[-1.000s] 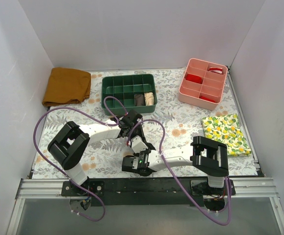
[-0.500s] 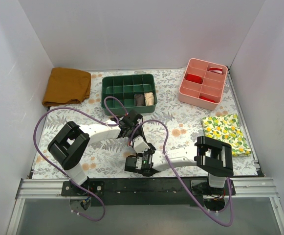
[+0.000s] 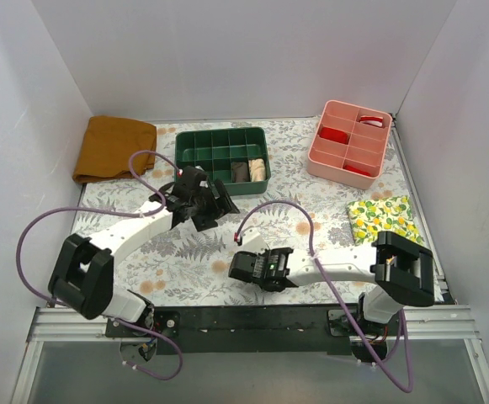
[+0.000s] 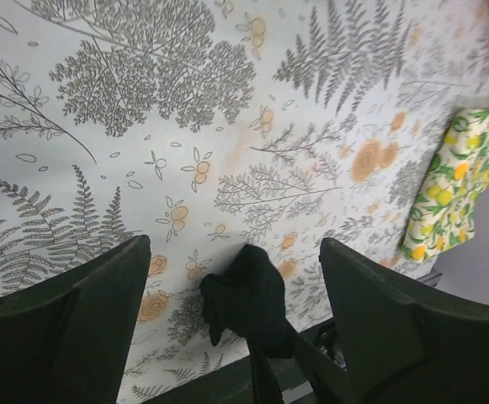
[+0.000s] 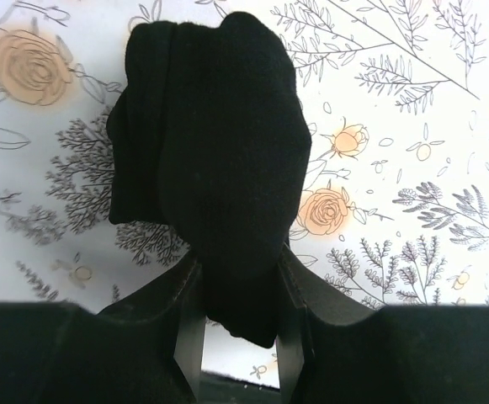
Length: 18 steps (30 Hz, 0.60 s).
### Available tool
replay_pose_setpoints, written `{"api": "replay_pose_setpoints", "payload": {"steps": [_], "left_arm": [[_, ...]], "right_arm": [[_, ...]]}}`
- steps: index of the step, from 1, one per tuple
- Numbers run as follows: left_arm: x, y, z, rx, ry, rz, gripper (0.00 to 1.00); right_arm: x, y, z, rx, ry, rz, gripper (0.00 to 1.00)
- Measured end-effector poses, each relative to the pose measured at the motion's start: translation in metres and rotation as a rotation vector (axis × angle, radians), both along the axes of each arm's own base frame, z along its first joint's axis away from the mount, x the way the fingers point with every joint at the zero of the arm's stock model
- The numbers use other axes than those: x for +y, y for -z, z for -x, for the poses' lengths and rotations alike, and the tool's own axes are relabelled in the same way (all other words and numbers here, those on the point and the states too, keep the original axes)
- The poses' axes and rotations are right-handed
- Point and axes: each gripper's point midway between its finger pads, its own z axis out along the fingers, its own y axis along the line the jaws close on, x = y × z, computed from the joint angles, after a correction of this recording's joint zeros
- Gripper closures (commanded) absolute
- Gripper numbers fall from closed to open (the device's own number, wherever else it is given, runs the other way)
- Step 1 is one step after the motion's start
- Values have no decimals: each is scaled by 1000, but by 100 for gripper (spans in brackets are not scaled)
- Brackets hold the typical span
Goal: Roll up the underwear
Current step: Pick up the underwear from the center of the board.
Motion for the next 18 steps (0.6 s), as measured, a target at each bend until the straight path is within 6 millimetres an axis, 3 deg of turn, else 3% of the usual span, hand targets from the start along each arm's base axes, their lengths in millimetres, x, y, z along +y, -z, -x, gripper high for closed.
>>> {"api": "replay_pose_setpoints", "payload": {"steps": [6, 12, 18], "left_arm": [[13, -30, -5, -87, -40, 24, 15], [31, -20, 5, -69, -75, 2, 14], [55, -32, -1, -102, -139, -7, 13]], "right_arm": [[9, -30, -10, 94, 27, -196, 99], [6, -64, -37, 131, 85, -402, 99], [4, -73, -56, 144, 106, -453, 99]]}}
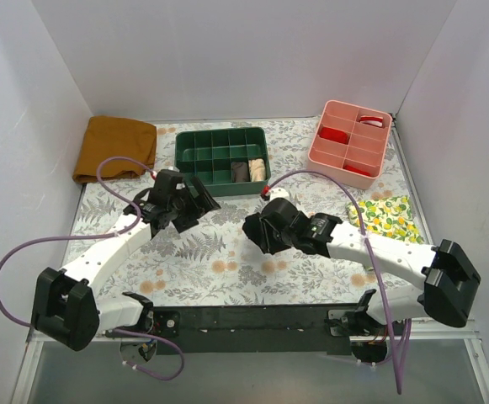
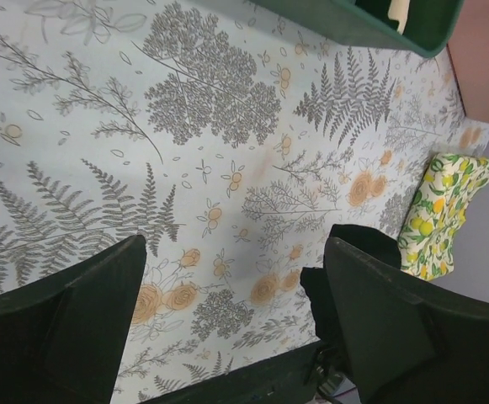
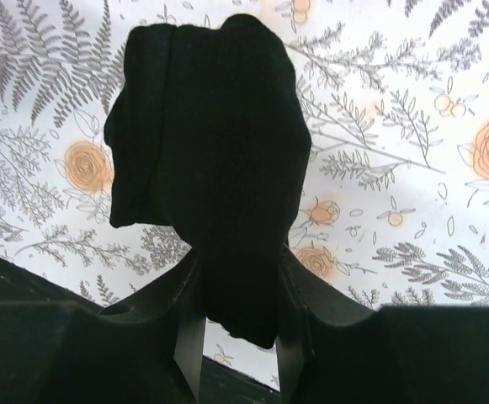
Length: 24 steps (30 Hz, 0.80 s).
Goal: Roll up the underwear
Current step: Pick up the underwear from the center of the board, then move the storage box to the center of the board.
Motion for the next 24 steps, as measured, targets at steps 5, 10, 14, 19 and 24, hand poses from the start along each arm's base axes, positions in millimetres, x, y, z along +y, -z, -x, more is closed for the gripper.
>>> {"api": "replay_pose_setpoints", "payload": {"steps": [5, 10, 14, 19, 24], "left_arm": [[31, -8, -13, -25, -72, -20, 11], [66, -9, -28, -21, -144, -31, 2], [70, -19, -35, -44, -133, -17, 2], [60, -25, -33, -52, -86, 23, 2], [55, -28, -29, -52, -62, 47, 2]], "right_arm": [[24, -18, -28, -26, 7, -3, 99], [63, -43, -75, -78, 28, -37, 99], [86, -53, -118, -103, 61, -40, 99], [118, -58, -176, -144, 106, -40, 99], [143, -47, -218, -170, 147, -37, 99]]}}
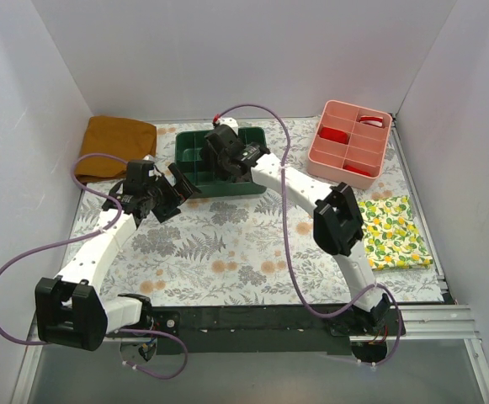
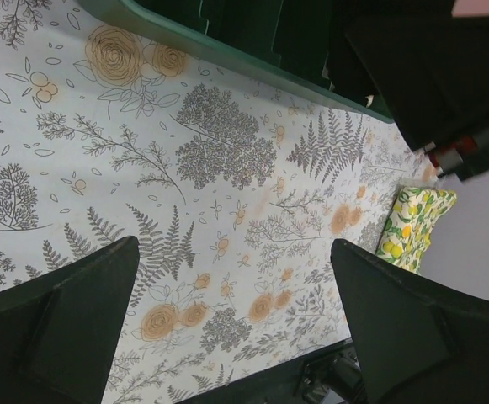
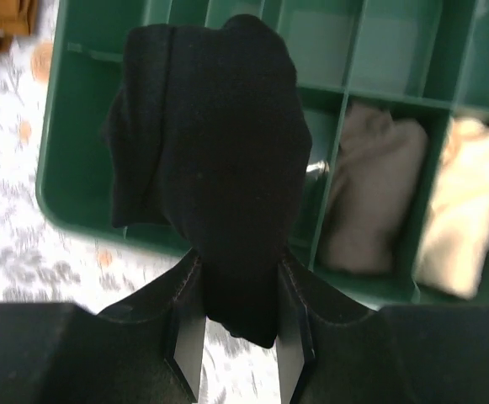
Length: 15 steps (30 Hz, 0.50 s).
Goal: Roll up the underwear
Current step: Move the storage box to the center of the board.
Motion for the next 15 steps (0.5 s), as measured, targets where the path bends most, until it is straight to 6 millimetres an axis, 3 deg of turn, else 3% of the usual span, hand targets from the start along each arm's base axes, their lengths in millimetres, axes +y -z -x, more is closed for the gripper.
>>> {"api": "replay_pose_setpoints", "payload": {"steps": [3, 8, 15], "left_arm": [[0, -3, 1, -11, 7, -2, 2], [1, -6, 2, -17, 17, -8, 2], [6, -7, 0, -23, 18, -15, 2]], "right_arm": [[10, 12, -17, -6, 30, -6, 99], [8, 32, -26, 11, 90, 1, 99], [3, 33, -33, 8, 163, -18, 99]]}}
